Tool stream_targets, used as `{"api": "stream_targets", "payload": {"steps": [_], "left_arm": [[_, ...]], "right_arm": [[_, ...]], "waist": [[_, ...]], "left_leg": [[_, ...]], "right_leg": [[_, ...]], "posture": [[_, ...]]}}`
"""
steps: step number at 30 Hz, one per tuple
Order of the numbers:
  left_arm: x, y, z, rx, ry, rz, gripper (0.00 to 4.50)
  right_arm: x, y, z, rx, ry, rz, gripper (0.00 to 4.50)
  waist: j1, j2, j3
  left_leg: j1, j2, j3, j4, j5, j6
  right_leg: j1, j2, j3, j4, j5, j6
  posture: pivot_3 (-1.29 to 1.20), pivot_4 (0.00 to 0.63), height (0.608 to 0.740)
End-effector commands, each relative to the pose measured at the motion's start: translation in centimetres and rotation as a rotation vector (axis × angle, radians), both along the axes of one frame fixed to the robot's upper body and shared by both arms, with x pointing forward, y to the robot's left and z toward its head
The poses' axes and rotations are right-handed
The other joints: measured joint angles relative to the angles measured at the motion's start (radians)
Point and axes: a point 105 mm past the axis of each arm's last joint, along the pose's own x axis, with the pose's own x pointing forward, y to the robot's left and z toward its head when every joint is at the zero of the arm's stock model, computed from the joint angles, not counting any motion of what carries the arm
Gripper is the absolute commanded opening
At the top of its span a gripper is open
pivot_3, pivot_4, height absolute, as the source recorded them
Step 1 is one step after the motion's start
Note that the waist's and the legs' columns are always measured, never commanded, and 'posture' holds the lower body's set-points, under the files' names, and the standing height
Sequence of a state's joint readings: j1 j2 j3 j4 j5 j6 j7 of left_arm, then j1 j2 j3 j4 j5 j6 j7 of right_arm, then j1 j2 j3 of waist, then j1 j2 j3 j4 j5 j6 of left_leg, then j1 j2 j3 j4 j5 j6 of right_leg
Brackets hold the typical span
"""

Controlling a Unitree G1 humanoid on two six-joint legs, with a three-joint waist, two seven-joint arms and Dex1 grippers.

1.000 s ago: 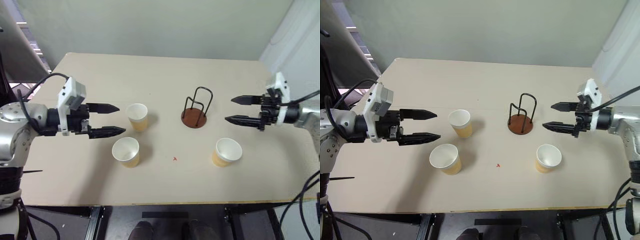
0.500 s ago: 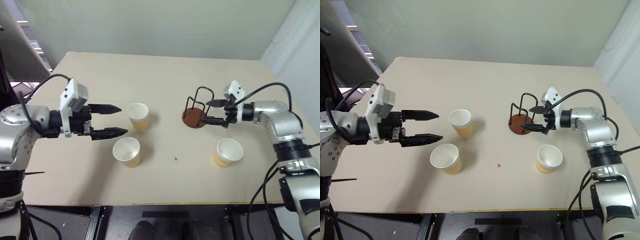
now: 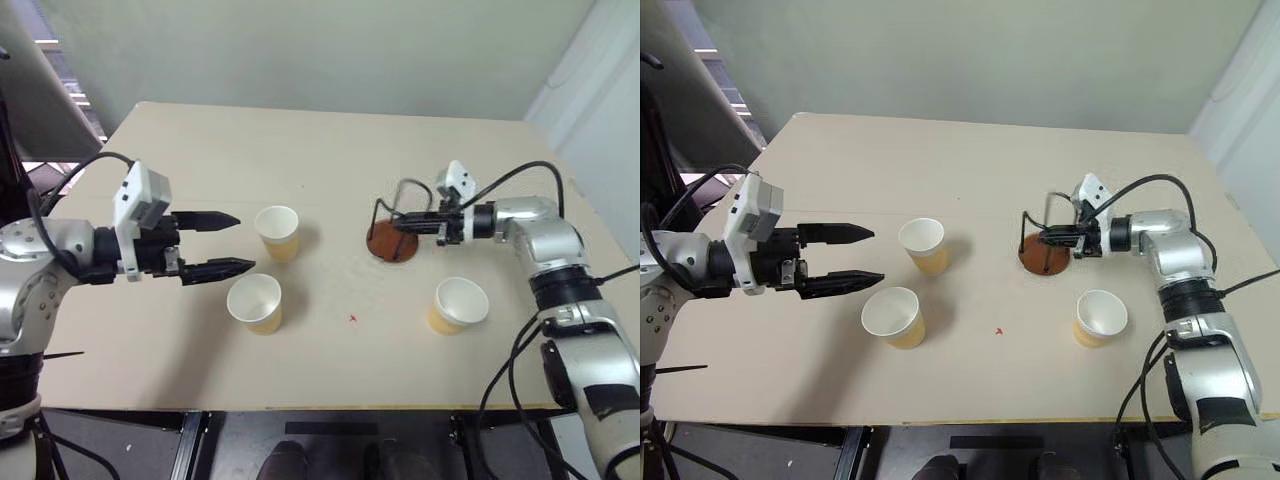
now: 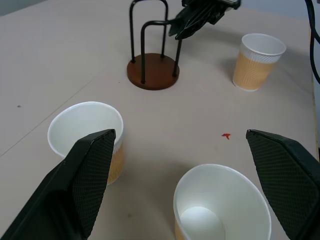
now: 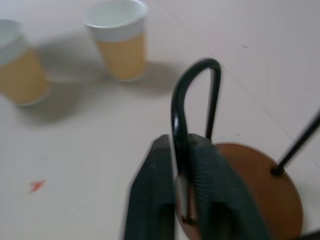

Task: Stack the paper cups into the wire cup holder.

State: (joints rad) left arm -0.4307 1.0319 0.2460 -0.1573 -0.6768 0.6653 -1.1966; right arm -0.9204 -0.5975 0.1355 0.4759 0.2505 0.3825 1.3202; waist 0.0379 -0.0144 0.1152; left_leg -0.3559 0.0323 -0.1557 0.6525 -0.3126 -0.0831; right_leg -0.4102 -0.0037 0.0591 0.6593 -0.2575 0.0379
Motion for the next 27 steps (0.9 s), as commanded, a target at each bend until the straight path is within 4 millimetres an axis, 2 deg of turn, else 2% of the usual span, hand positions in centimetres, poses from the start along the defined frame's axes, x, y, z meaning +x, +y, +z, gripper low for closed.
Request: {"api": "stream_targets", "payload": {"steps": [1,3,8,13,18,27], "left_arm": [[-0.4,-0.1,1.1,0.005,-0.041,-0.013,4.5],[-0.3,-0.1,1.1,0.004,-0.04,-0.015,4.5],[-0.2,-0.8,1.0,-0.004,-0.024,-0.049,4.5],[-1.3,-1.9,0.6,0.008,0.025,-0.143,4.5],[-2.4,-2.1,0.0,0.04,0.078,-0.195,4.5],[-4.0,-2.0,-0.8,0.081,0.165,-0.248,4.5]], "right_arm": [[-2.7,0.9,2.0,0.021,-0.027,0.128,0.01],[-4.2,1.3,2.2,0.01,-0.028,0.172,0.01],[-8.4,3.2,0.9,-0.032,-0.006,0.296,0.01],[-11.5,5.2,-0.6,-0.047,-0.013,0.403,0.01],[-12.4,6.0,-1.1,-0.056,-0.032,0.468,0.01],[-12.9,5.6,-2.7,-0.108,-0.044,0.571,0.01]], "waist": [[-0.001,0.0,0.0],[-0.001,0.0,0.0],[-0.002,0.0,0.0],[-0.003,0.0,0.0],[-0.003,0.0,0.0],[-0.003,-0.001,0.0]], "left_leg": [[0.0,0.0,0.0,0.0,0.0,0.0],[0.0,0.0,0.0,0.0,0.0,0.0],[0.0,0.0,0.0,0.002,0.0,0.0],[0.001,-0.001,0.0,0.005,0.0,0.0],[0.002,-0.001,0.0,0.005,0.0,0.0],[0.003,-0.001,0.0,0.005,0.0,0.0]], "right_leg": [[0.0,0.0,0.0,0.0,0.0,0.0],[0.0,0.0,0.0,0.0,0.0,0.0],[0.001,0.0,0.0,0.0,0.0,0.0],[0.001,0.001,0.0,-0.003,0.0,0.0],[0.002,0.001,0.0,-0.002,0.0,0.0],[0.002,0.001,0.001,-0.002,0.0,0.0]], "posture": [[0.0,0.15,0.74],[0.0,0.15,0.74],[0.0,0.15,0.74],[0.0,0.15,0.74],[0.0,0.15,0.74],[0.0,0.15,0.74]]}}
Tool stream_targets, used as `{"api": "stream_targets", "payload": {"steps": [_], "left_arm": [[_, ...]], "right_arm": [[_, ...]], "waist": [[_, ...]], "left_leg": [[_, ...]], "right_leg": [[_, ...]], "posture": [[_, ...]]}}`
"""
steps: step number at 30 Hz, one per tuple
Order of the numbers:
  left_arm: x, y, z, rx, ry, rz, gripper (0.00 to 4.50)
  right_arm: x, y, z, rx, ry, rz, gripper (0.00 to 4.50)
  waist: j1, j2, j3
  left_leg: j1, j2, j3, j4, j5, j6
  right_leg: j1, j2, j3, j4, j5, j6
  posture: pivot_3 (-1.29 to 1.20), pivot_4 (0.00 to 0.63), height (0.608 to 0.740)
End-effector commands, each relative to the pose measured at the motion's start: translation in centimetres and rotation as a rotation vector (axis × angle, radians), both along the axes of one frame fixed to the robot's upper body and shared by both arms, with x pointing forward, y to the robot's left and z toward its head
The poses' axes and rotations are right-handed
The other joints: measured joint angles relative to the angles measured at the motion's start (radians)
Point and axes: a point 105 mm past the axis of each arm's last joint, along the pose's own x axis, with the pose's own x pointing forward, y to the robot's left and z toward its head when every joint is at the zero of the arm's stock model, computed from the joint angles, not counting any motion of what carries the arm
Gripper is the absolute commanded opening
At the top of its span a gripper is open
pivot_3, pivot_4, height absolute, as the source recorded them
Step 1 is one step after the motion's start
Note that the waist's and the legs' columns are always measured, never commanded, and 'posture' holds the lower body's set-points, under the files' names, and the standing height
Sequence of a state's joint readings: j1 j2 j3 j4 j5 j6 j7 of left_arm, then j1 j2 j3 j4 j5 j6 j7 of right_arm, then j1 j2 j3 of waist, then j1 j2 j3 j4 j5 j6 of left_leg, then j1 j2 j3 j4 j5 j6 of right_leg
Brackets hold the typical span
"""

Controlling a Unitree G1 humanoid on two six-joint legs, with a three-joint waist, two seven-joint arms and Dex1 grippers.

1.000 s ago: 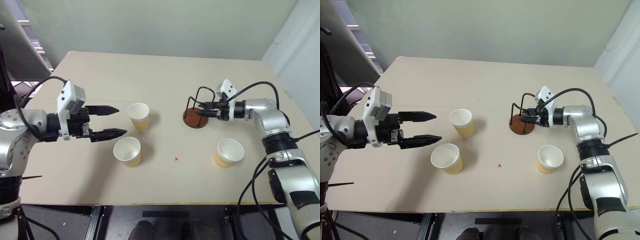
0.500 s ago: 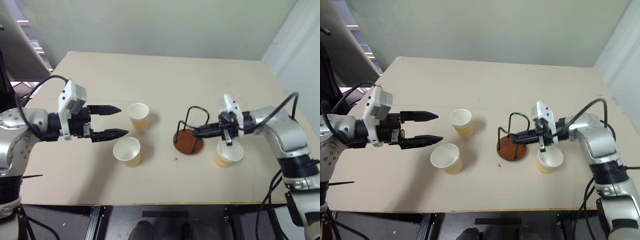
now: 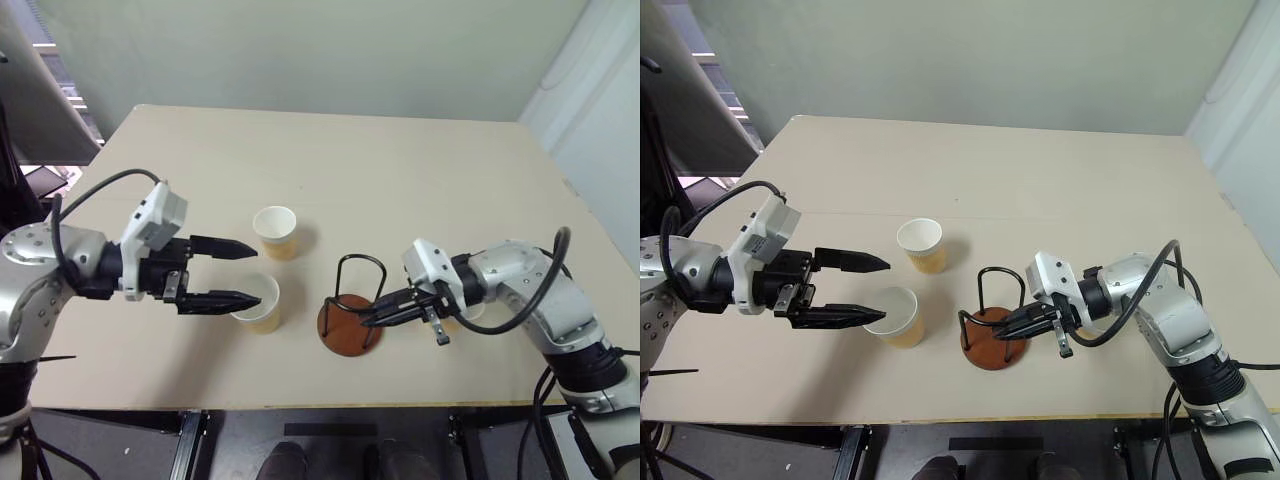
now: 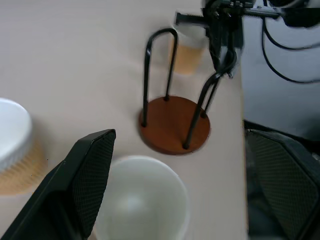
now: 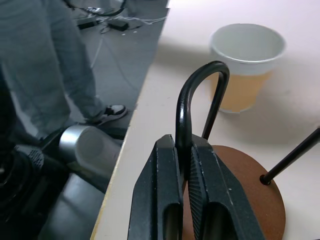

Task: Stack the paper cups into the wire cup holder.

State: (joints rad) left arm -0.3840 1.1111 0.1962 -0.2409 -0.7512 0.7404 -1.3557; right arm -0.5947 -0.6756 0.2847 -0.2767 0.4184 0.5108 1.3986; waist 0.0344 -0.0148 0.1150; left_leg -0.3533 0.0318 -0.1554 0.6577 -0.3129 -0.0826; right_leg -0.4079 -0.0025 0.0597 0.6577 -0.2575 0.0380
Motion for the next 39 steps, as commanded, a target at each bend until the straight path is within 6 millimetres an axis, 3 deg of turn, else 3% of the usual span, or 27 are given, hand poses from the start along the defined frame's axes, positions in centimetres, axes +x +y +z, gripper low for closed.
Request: {"api": "stream_targets", "payload": {"steps": [1,18,24,25,26,32,37,39], "left_arm": [[-1.0,-0.4,0.5,0.016,-0.001,-0.051,4.5],[-2.4,-2.0,0.0,0.028,0.049,-0.148,4.5],[-2.3,-2.1,0.0,0.029,0.048,-0.152,4.5],[-2.3,-2.1,0.0,0.03,0.048,-0.152,4.5],[-2.3,-2.1,0.0,0.03,0.047,-0.152,4.5],[-2.0,-2.2,0.0,0.027,0.041,-0.159,4.5],[-1.6,-2.4,0.1,0.029,0.033,-0.181,4.5],[-1.4,-2.4,0.2,0.03,0.027,-0.19,4.5]], "right_arm": [[-0.6,-0.3,-0.2,-0.009,-0.029,0.073,0.01],[0.9,-0.4,0.0,-0.084,-0.171,0.216,0.01],[2.1,-0.3,0.7,-0.105,-0.187,0.177,0.01],[2.2,-0.3,0.8,-0.107,-0.187,0.168,0.56],[2.3,-0.3,0.8,-0.109,-0.187,0.164,0.73],[2.0,-0.7,1.5,-0.11,-0.2,0.171,2.76],[2.8,-2.4,4.3,-0.113,-0.29,0.104,4.44],[3.1,-4.2,6.3,-0.11,-0.286,0.015,4.44]], "waist": [[0.001,0.0,0.0],[0.0,0.0,0.0],[0.001,0.0,0.0],[0.001,0.0,0.0],[0.001,0.0,0.0],[0.001,0.0,0.0],[0.002,0.0,0.0],[0.003,0.0,0.0]], "left_leg": [[0.0,0.0,0.0,0.0,0.0,0.0],[0.001,0.0,0.0,0.0,0.0,0.0],[0.001,0.0,0.0,0.0,0.0,0.0],[0.001,0.0,0.0,0.0,0.0,0.0],[0.001,0.0,0.0,0.0,0.0,0.0],[0.001,0.0,0.0,0.0,0.0,0.0],[0.001,0.0,0.0,0.001,0.0,0.0],[0.0,0.0,0.0,0.0,0.0,0.0]], "right_leg": [[0.0,0.0,0.0,0.0,0.0,0.0],[0.001,0.0,0.0,0.001,0.0,0.0],[0.001,0.0,0.0,0.002,0.0,0.0],[0.001,0.0,0.0,0.002,0.0,0.0],[0.001,0.0,0.0,0.002,0.0,0.0],[0.001,0.0,0.0,0.002,0.0,0.0],[0.001,-0.001,0.0,0.002,0.0,0.0],[0.001,-0.001,0.0,0.002,0.0,0.0]], "posture": [[0.0,0.15,0.74],[0.0,0.15,0.74],[0.0,0.15,0.74],[0.0,0.15,0.74],[0.0,0.15,0.74],[0.0,0.15,0.74],[0.0,0.15,0.74],[0.0,0.15,0.74]]}}
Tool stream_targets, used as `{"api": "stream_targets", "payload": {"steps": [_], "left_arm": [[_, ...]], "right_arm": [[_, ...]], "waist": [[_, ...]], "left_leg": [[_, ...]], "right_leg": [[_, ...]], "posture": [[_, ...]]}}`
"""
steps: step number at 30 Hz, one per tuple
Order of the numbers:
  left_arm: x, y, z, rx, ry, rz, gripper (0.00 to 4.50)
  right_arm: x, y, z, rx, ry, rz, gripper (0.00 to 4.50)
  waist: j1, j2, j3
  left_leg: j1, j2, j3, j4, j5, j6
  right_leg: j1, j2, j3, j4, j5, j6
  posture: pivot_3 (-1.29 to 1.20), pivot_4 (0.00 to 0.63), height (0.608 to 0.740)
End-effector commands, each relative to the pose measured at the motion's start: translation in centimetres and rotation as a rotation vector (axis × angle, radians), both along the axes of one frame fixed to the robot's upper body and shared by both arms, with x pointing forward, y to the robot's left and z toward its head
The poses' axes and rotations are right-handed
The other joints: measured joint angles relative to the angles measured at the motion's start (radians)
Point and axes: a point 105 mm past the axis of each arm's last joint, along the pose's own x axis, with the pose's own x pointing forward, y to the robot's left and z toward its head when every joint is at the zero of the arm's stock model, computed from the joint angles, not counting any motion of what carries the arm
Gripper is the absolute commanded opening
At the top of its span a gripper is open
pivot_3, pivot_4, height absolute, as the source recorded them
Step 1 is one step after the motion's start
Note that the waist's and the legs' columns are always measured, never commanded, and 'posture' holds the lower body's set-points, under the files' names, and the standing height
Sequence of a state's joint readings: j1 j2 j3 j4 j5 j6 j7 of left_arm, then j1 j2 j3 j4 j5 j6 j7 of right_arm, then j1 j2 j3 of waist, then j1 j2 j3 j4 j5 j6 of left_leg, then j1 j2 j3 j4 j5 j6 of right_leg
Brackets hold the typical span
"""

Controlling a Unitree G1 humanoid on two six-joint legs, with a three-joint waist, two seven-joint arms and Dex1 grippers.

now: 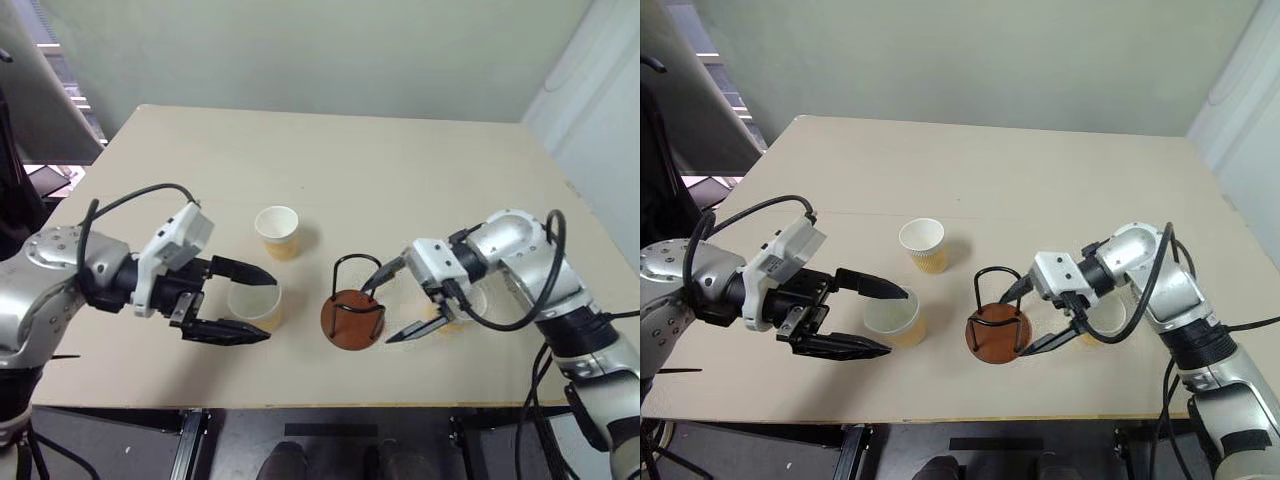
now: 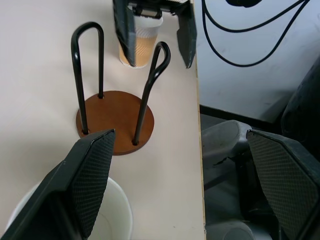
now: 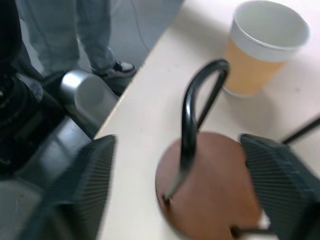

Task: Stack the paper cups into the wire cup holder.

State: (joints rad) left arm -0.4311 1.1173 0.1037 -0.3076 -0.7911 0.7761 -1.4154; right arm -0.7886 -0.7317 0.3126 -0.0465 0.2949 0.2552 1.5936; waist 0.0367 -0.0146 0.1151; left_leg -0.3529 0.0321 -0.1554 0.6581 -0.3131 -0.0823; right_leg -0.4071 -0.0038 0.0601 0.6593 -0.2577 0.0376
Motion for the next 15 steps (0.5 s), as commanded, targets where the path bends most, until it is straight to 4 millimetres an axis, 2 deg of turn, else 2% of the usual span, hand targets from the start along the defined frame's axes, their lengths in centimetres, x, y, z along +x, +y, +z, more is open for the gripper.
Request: {"api": "stream_targets", "payload": {"steps": [1,3,6,7,10,15], "left_arm": [[0.2,-0.2,0.7,-0.002,-0.046,-0.034,4.5],[0.2,-0.3,0.7,-0.004,-0.046,-0.046,4.5],[0.1,-0.4,0.5,-0.007,-0.043,-0.055,4.5],[0.0,-0.5,0.4,-0.008,-0.041,-0.055,4.5],[0.2,-0.5,0.2,0.0,-0.066,-0.037,4.5],[0.5,-0.2,0.5,0.008,-0.109,0.008,4.5]], "right_arm": [[0.1,-3.1,5.0,0.057,-0.08,-0.113,4.44],[-0.4,-5.5,5.7,0.025,-0.093,-0.204,4.44],[-1.1,-7.5,5.2,-0.029,-0.085,-0.289,4.44],[-1.5,-8.3,4.6,-0.05,-0.069,-0.329,4.44],[-1.5,-10.5,1.1,-0.157,-0.058,-0.47,4.44],[-1.5,-10.5,-1.3,-0.178,-0.036,-0.507,4.44]], "waist": [[0.006,0.0,0.0],[0.014,0.0,0.0],[0.019,-0.001,-0.001],[0.02,-0.001,-0.001],[0.021,-0.001,-0.001],[0.01,0.0,0.0]], "left_leg": [[0.0,0.0,0.0,0.0,0.0,0.0],[-0.001,0.0,-0.001,0.0,0.0,0.0],[-0.002,0.0,0.0,-0.002,0.0,0.0],[-0.002,0.0,0.0,-0.002,0.0,0.0],[-0.003,-0.001,0.001,-0.003,0.0,0.0],[0.002,0.0,0.006,-0.003,0.0,0.001]], "right_leg": [[0.0,0.0,0.0,0.0,0.0,0.0],[0.0,0.0,0.0,-0.002,0.0,0.0],[0.001,0.0,0.0,-0.002,0.0,0.0],[0.001,0.0,0.0,-0.002,0.0,0.0],[0.001,0.0,0.0,-0.003,0.0,0.0],[0.002,0.0,0.004,-0.004,0.001,0.002]], "posture": [[0.0,0.15,0.74],[0.0,0.15,0.74],[0.0,0.15,0.74],[0.0,0.15,0.74],[0.0,0.15,0.74],[0.0,0.15,0.74]]}}
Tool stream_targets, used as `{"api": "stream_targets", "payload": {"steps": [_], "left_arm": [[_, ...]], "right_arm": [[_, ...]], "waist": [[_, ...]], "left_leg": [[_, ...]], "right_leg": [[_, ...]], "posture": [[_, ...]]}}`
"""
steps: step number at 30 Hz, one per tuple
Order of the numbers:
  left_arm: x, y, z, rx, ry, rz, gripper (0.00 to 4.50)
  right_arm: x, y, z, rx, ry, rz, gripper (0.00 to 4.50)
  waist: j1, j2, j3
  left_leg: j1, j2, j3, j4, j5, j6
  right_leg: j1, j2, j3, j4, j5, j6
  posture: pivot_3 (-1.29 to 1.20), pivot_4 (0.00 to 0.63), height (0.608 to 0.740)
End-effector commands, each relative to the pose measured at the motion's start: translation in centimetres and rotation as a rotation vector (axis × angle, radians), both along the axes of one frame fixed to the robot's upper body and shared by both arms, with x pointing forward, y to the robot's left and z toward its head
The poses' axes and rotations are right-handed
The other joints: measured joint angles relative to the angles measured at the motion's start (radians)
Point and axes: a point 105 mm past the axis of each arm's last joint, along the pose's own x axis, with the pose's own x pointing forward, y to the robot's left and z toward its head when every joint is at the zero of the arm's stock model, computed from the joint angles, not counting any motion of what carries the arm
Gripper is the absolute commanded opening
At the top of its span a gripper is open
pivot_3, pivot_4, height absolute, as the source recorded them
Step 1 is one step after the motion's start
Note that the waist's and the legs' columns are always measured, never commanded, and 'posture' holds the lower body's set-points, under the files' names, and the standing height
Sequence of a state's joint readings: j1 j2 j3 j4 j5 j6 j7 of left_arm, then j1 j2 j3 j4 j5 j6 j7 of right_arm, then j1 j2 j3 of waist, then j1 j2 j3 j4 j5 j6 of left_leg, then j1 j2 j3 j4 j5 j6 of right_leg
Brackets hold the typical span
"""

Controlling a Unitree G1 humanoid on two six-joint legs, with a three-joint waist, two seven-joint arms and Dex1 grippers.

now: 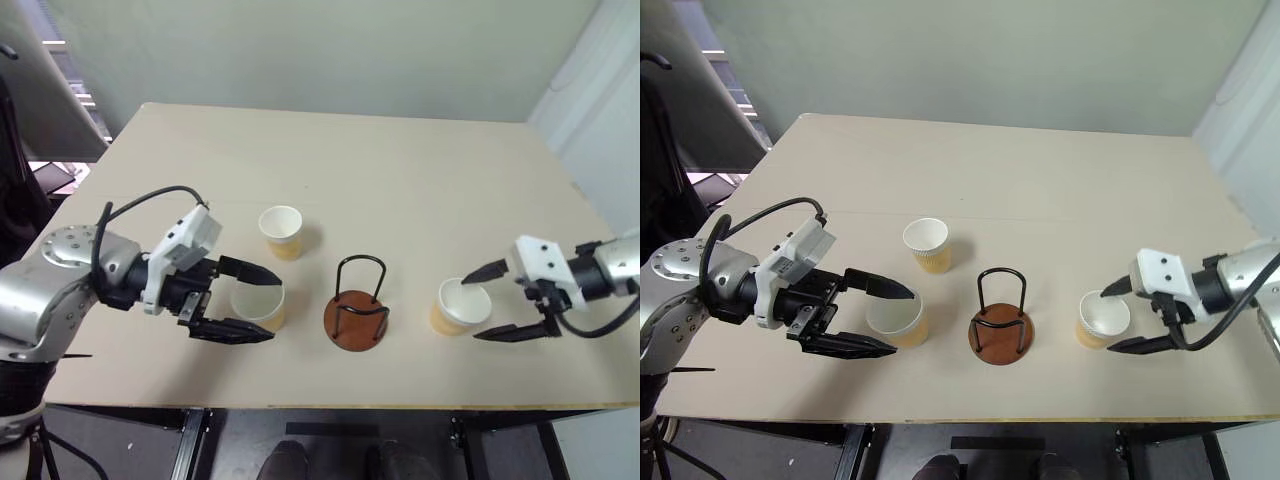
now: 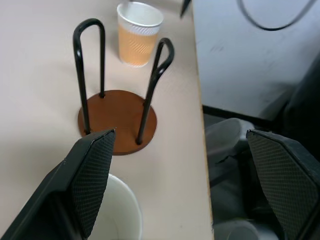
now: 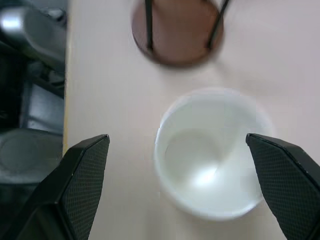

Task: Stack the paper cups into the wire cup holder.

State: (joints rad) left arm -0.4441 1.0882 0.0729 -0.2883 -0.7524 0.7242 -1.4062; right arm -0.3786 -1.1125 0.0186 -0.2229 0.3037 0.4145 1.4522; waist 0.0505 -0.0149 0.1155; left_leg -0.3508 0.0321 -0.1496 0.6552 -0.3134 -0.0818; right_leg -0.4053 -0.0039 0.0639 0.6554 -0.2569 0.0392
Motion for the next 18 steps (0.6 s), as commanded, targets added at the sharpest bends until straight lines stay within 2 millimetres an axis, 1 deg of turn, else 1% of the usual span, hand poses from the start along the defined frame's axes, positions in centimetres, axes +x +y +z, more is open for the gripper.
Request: {"api": "stream_targets", "payload": {"steps": [1,3,10,13,15,18], "left_arm": [[-0.1,0.1,0.9,0.01,-0.079,0.018,4.5],[-0.2,0.2,0.9,0.013,-0.086,0.032,4.5],[-0.4,0.5,0.6,0.023,-0.107,0.09,4.5],[-0.4,0.3,0.1,0.018,-0.117,0.119,4.5],[-0.2,0.3,-0.4,0.029,-0.13,0.145,4.5],[0.0,0.4,-0.9,0.034,-0.155,0.183,4.5]], "right_arm": [[0.1,0.4,0.1,-0.031,-0.064,0.017,4.44],[0.1,0.6,-0.2,-0.024,-0.055,0.024,4.44],[0.0,1.8,-1.4,-0.021,-0.023,0.088,4.44],[0.5,1.8,-2.2,-0.058,-0.031,0.095,3.86],[0.8,1.6,-2.7,-0.09,-0.036,0.1,3.19],[0.9,1.5,-2.7,-0.099,-0.044,0.108,2.04]], "waist": [[-0.006,0.0,0.0],[-0.008,0.0,0.0],[-0.009,0.0,0.0],[-0.009,0.0,0.0],[-0.008,0.0,0.0],[-0.007,0.0,0.0]], "left_leg": [[0.001,0.0,0.001,0.0,0.0,0.0],[0.003,0.0,0.001,0.0,-0.001,0.001],[0.002,0.0,0.0,0.002,-0.001,0.002],[0.002,0.0,0.0,0.001,-0.001,0.003],[0.002,0.0,0.0,0.002,-0.002,0.003],[0.002,0.001,0.0,0.002,-0.002,0.003]], "right_leg": [[0.001,0.001,0.0,0.001,0.0,0.0],[0.003,0.002,0.0,0.001,0.0,0.0],[0.002,0.002,0.0,0.0,0.0,0.0],[0.002,0.002,0.0,0.0,0.0,0.0],[0.002,0.002,0.0,0.0,0.0,0.0],[0.002,0.001,0.0,0.0,0.0,0.0]], "posture": [[0.0,0.15,0.74],[0.0,0.15,0.74],[0.0,0.15,0.74],[0.0,0.15,0.74],[0.0,0.15,0.74],[0.0,0.15,0.74]]}}
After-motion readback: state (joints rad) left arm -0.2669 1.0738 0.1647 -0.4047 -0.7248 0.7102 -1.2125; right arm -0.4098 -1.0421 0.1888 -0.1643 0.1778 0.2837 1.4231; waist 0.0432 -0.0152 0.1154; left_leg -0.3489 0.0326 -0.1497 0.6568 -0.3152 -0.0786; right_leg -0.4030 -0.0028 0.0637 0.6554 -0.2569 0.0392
